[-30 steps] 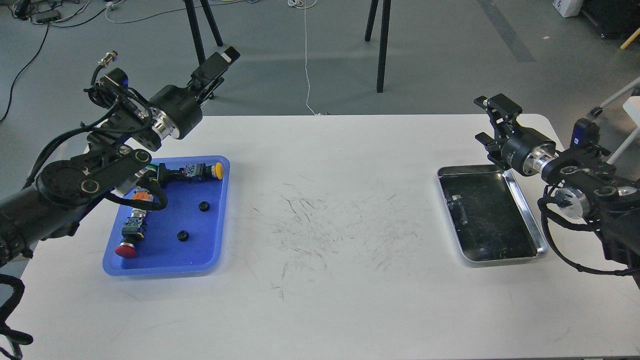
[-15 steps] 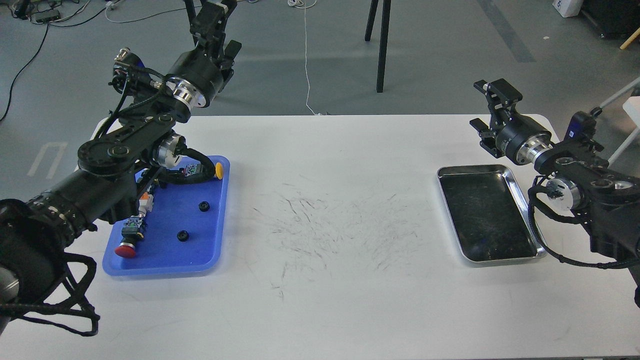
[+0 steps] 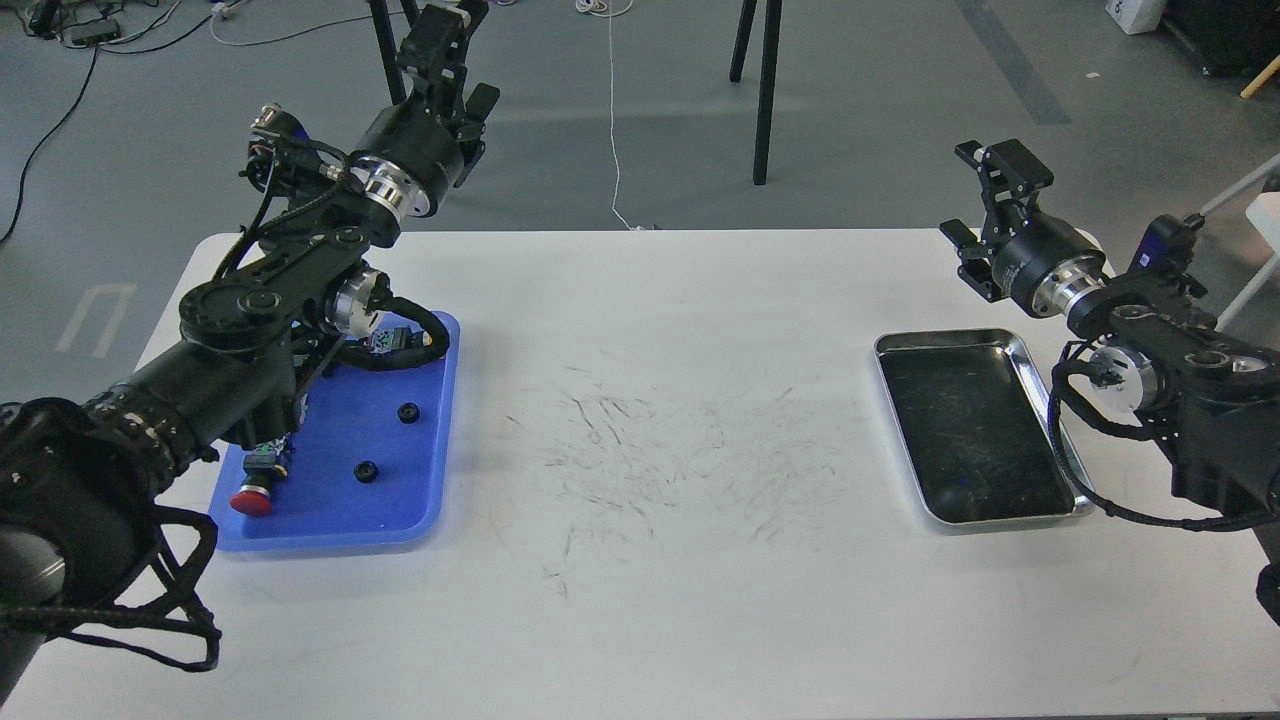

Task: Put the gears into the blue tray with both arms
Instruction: 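Raise the left arm up and away from the blue tray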

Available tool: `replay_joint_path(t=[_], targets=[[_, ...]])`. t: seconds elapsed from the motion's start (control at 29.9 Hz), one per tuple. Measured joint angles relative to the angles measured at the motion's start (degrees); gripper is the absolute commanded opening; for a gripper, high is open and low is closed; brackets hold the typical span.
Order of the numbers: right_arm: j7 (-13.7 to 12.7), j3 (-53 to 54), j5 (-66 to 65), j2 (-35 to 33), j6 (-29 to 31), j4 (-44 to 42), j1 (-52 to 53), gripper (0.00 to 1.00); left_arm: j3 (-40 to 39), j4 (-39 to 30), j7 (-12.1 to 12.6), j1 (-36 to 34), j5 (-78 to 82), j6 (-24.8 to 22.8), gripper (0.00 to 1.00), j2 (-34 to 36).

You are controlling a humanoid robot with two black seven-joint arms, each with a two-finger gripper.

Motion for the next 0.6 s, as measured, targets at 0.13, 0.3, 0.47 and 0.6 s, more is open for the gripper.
replay_joint_path(t=[0.13, 0.3, 0.47, 0.6], targets=[[0.0, 0.02, 0.0, 0.0, -0.01, -0.04, 0.03, 0.99, 0.77, 0.7, 0.0, 1.35, 0.09, -0.08, 1.0, 0.19], [0.0, 0.08, 0.0, -0.03, 0.02, -0.03, 1.42, 0.99, 3.53, 1.36, 0.0, 2.75, 0.15, -0.12, 1.0, 0.27], [0.0, 0.08, 0.0, -0.09, 0.02, 0.03, 2.31, 0.99, 4.94, 1.37, 0.0, 3.72, 0.29, -0.13, 1.0, 0.27], [-0.02, 0.03, 0.0, -0.09, 0.04, 0.05, 2.43, 0.99, 5.68, 1.37, 0.0, 3.95, 0.33, -0.28, 1.0, 0.39]])
